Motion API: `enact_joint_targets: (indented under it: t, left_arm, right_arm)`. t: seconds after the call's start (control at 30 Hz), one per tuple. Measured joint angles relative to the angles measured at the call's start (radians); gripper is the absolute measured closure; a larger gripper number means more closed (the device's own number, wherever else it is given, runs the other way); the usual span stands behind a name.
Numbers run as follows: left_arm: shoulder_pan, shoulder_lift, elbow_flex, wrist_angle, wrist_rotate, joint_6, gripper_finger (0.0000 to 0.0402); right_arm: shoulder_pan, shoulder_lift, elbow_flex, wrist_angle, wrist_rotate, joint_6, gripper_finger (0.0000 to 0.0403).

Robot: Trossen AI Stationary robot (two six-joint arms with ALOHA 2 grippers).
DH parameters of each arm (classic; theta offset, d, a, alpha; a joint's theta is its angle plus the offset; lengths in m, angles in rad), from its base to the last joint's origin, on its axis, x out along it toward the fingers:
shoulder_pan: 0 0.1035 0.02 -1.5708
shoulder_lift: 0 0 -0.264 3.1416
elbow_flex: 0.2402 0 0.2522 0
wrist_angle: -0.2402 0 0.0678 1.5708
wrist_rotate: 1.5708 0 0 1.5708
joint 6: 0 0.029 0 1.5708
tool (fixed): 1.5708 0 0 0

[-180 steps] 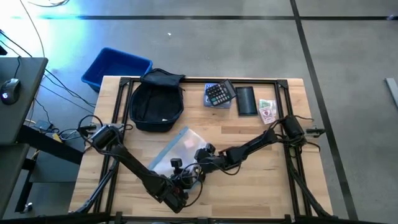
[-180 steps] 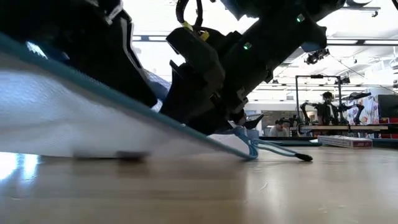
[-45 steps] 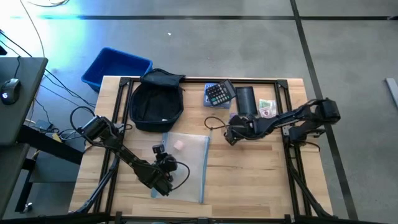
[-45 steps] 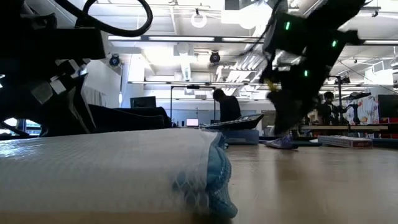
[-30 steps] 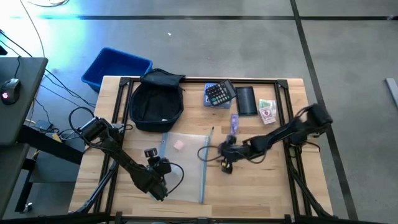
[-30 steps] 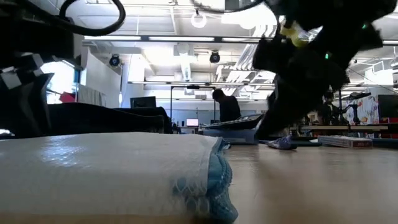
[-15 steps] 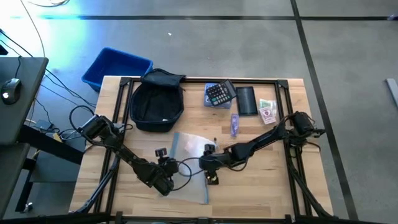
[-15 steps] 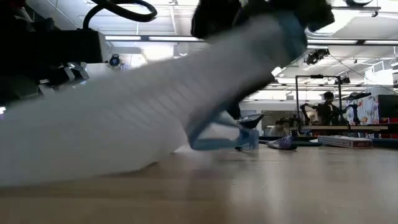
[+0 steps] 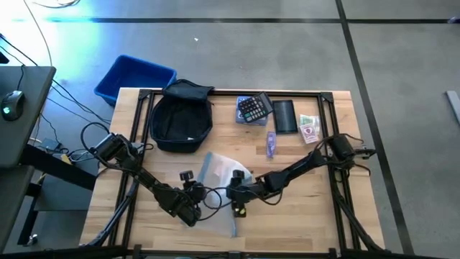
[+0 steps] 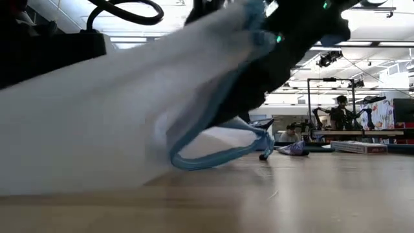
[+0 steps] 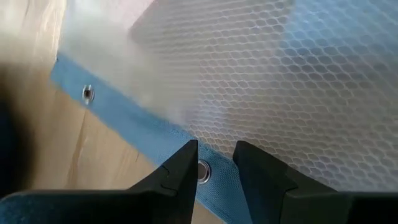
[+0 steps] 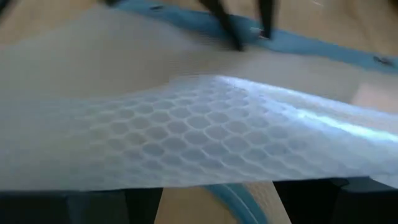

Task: Unpack backpack
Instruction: Remove the blue charger adapter from the blue zipper bag

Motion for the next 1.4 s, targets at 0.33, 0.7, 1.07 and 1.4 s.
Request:
enact_joint_targets:
  t: [0.33, 0.7, 1.07, 1.4]
  left_arm:
    - [0.013, 0.002, -0.002, 0.109, -0.021, 0.135, 0.0308]
    - [0.023, 0.003, -0.002, 0.151, -0.021, 0.175, 0.0308]
    - [0.013, -0.001, 0.002, 0.031, -0.003, 0.103, 0.0308]
    - [-0.024, 0.000, -0.001, -0.155, -0.025, -0.017, 0.0308]
  right_arm:
    - [-0.039, 0.051, -0.001, 0.174, -0.055, -0.072, 0.0151]
    - [-0.060, 0.118, 0.000, 0.225, -0.144, -0.079, 0.0174]
    - [-0.065, 0.106, 0.087, -0.028, -0.153, -0.094, 0.0392]
    - [0.015, 0.021, 0.124, -0.282, -0.093, -0.140, 0.0403]
